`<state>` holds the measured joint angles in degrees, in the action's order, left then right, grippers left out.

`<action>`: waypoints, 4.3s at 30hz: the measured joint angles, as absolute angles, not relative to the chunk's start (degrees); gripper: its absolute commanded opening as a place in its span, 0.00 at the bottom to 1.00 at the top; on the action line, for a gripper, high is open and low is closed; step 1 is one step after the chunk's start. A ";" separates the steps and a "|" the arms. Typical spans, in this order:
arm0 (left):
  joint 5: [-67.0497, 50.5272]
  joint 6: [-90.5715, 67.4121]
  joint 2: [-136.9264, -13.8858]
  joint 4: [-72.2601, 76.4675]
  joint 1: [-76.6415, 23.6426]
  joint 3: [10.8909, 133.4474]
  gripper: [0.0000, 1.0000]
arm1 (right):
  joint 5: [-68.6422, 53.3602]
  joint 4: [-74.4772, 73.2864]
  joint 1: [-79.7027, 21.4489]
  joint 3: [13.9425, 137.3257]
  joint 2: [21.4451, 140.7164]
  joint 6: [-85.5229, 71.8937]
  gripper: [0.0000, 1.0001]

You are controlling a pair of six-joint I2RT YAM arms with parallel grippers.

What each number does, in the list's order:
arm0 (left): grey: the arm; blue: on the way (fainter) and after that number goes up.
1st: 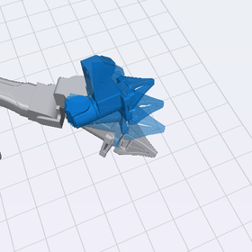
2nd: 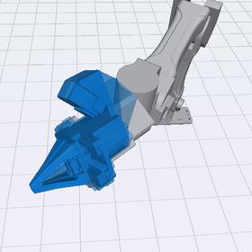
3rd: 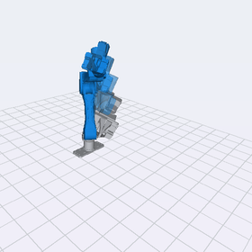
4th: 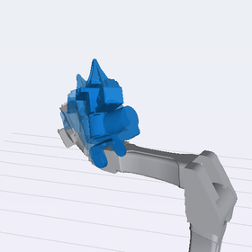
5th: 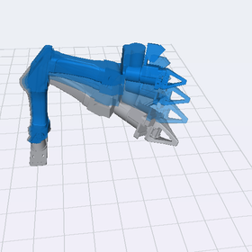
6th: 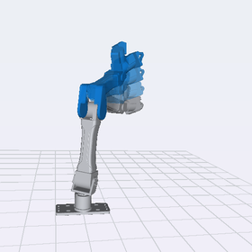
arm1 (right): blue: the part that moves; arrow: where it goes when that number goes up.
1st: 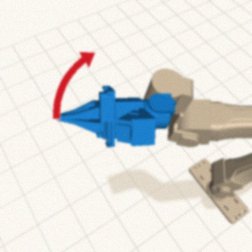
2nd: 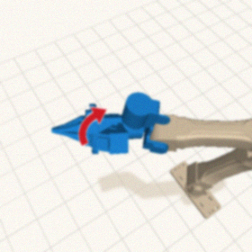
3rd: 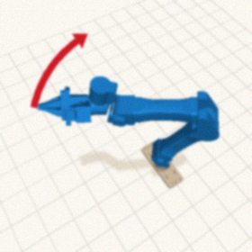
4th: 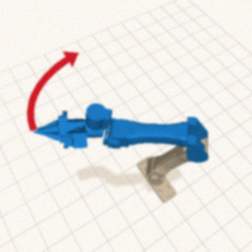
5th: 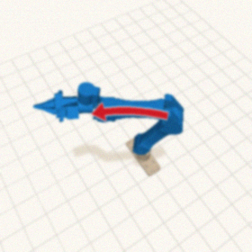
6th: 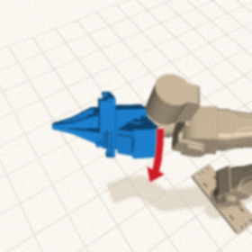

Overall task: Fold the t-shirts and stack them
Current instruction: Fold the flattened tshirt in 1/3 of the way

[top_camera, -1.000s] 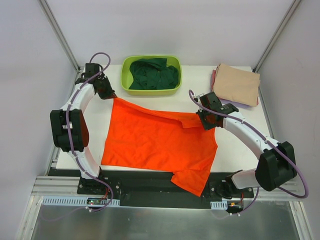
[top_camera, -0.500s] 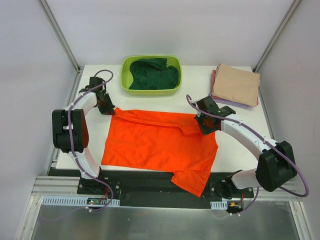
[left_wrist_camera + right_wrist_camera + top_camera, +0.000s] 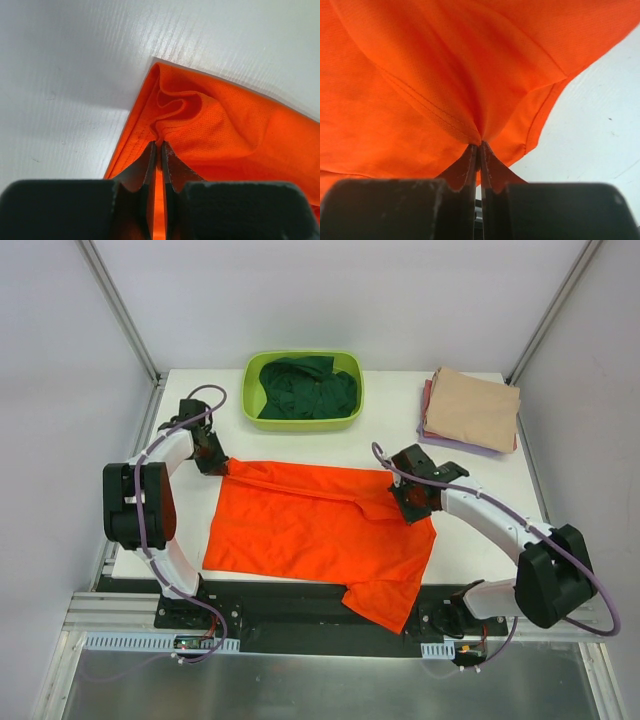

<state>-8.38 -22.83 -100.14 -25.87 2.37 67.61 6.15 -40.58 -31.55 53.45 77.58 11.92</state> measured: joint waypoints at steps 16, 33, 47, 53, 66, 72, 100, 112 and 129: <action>-8.03 -23.64 -90.52 -26.63 2.35 66.87 0.99 | -0.89 -41.19 -34.81 52.58 71.37 8.95 0.96; -19.16 -25.93 -101.21 -23.46 -3.66 67.99 0.99 | -11.16 -31.97 -42.83 64.23 93.17 12.60 0.76; -17.45 -26.09 -103.83 -22.85 -3.49 67.05 0.99 | -1.41 -33.32 -41.32 67.46 103.83 10.85 0.42; -17.28 -26.06 -103.83 -22.83 -3.29 67.02 0.99 | 0.97 -33.34 -41.06 67.46 103.83 9.43 0.14; -17.26 -26.00 -103.83 -22.83 -3.27 67.02 0.99 | -1.74 -35.22 -41.06 67.88 100.97 5.87 0.06; -17.21 -26.00 -103.83 -22.85 -3.27 67.02 0.99 | -4.25 -36.34 -41.06 68.93 100.92 1.98 0.18; -16.12 -25.76 -105.73 -23.57 -1.58 69.23 0.99 | -10.90 -32.82 -17.78 66.04 102.65 -5.50 0.96; -17.58 -27.99 -112.53 -24.77 1.63 78.30 0.99 | -10.70 -34.52 -15.18 86.21 116.75 0.62 0.96; -19.29 -35.20 -117.12 -25.61 4.97 86.35 0.99 | -10.33 -35.86 -13.67 99.39 124.11 5.63 0.96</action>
